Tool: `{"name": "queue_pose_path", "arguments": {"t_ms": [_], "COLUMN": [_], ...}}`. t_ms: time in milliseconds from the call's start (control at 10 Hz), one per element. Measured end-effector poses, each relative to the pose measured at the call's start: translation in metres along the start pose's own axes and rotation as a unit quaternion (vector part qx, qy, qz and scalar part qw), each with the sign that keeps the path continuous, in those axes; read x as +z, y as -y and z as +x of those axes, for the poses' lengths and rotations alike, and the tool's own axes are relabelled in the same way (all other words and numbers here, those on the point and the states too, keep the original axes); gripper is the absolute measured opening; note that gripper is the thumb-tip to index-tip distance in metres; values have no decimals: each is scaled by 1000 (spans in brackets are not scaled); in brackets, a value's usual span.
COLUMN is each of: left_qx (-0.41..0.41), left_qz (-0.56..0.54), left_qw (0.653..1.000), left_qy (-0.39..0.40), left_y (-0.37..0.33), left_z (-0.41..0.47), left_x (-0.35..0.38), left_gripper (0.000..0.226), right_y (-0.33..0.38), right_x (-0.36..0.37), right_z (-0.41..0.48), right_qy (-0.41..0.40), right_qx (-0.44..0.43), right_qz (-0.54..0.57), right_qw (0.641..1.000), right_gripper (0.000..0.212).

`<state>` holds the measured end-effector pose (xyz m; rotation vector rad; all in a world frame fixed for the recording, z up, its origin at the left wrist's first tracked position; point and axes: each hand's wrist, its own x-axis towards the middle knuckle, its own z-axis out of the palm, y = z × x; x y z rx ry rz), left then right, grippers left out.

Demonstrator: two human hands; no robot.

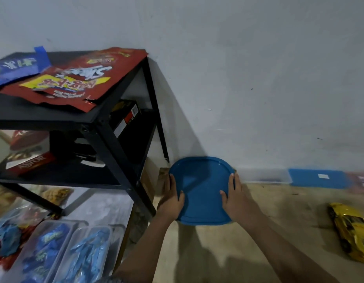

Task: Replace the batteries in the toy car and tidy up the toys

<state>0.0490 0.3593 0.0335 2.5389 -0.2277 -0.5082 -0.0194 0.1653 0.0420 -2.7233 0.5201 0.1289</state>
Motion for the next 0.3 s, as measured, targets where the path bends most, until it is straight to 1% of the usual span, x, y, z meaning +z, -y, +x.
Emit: {"name": "queue_pose_path", "arguments": {"t_ms": [100,200,300], "left_qx": [0,-14,18], "left_qz": [-39,-62,-64], "left_qw": [999,997,996], "left_qy": [21,35,63], "left_y": [0,6,2], "left_z": [2,7,8], "left_x": [0,-2,-10], "left_gripper": [71,73,80], "right_y": [-8,-7,-23], "right_x": [5,9,27], "right_z": [5,10,23], "right_qy": [17,-1,-58], "right_qx": [-2,3,-46], "right_qz": [-25,-31,-61], "right_qw": [1000,1000,995], "right_gripper": [67,66,75]}}
